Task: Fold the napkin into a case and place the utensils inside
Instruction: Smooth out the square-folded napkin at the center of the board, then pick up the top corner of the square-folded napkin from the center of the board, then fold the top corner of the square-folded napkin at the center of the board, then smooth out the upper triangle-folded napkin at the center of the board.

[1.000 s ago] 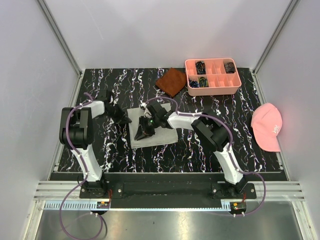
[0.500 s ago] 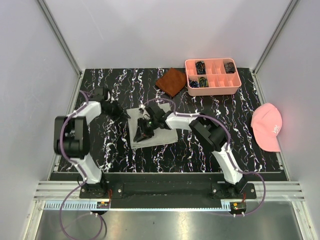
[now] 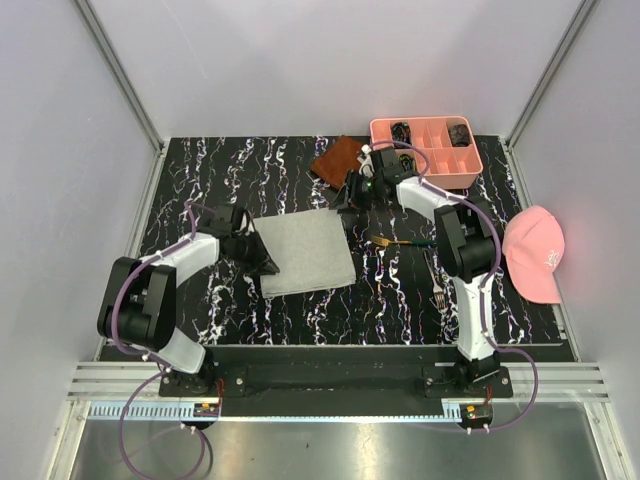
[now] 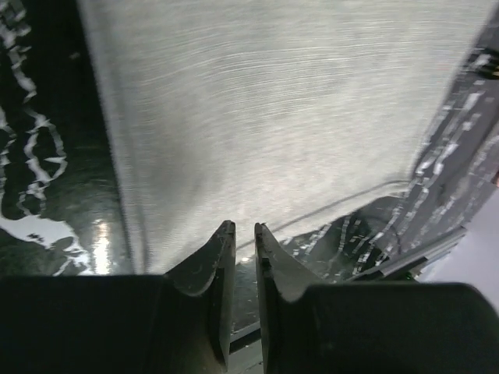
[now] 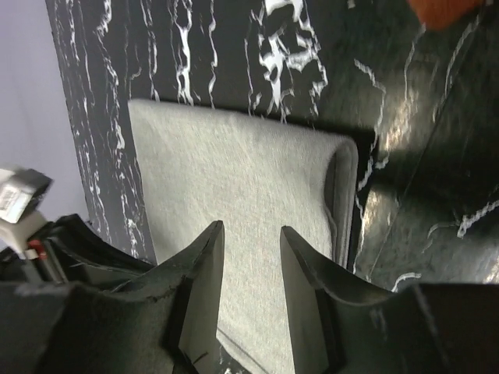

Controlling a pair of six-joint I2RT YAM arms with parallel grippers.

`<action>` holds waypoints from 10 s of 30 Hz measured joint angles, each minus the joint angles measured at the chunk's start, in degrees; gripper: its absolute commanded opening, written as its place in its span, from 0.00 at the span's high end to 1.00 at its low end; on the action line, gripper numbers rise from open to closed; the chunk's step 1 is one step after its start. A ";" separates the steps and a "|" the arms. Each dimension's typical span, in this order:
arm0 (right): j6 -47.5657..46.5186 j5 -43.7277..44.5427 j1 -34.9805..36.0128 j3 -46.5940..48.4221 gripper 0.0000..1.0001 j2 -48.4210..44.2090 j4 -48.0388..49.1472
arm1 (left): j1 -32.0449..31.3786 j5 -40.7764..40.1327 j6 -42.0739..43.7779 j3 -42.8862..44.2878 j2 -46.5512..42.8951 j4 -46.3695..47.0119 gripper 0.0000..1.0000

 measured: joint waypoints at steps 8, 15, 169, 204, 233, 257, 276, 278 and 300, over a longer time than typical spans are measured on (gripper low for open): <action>-4.26 3.69 0.76 3.37 0.43 1.20 -7.21 | 0.28 -2.01 -0.63 -6.16 0.55 3.15 0.80; -4.61 11.50 3.54 -13.60 0.49 -13.33 -15.76 | 0.00 -2.29 -0.92 -9.62 -4.39 3.63 0.76; 8.50 -1.55 19.85 38.03 0.84 25.75 -5.99 | 9.46 -8.39 -3.74 -15.23 -26.23 -7.91 0.86; -0.76 -3.23 4.68 9.86 0.80 5.95 -5.66 | -0.66 2.82 -0.90 2.82 2.60 0.81 0.82; 2.29 -8.72 3.06 6.99 0.75 10.86 3.10 | -4.81 -1.31 2.51 -1.81 -5.42 -1.75 0.81; 3.34 -8.68 3.28 7.85 0.75 11.39 4.70 | -6.34 -3.98 -1.51 -10.19 -20.20 -5.51 0.81; 2.67 -8.68 2.05 13.57 0.75 16.06 2.78 | -6.34 -2.95 -4.04 -20.87 -19.39 -0.59 0.80; 2.21 -8.66 2.03 13.77 0.74 16.17 2.32 | -6.32 -3.45 -3.63 -19.54 -20.33 -3.02 0.75; -2.08 -5.18 4.42 9.81 0.48 5.70 -3.43 | 9.99 -6.29 4.94 13.14 6.95 -7.15 0.53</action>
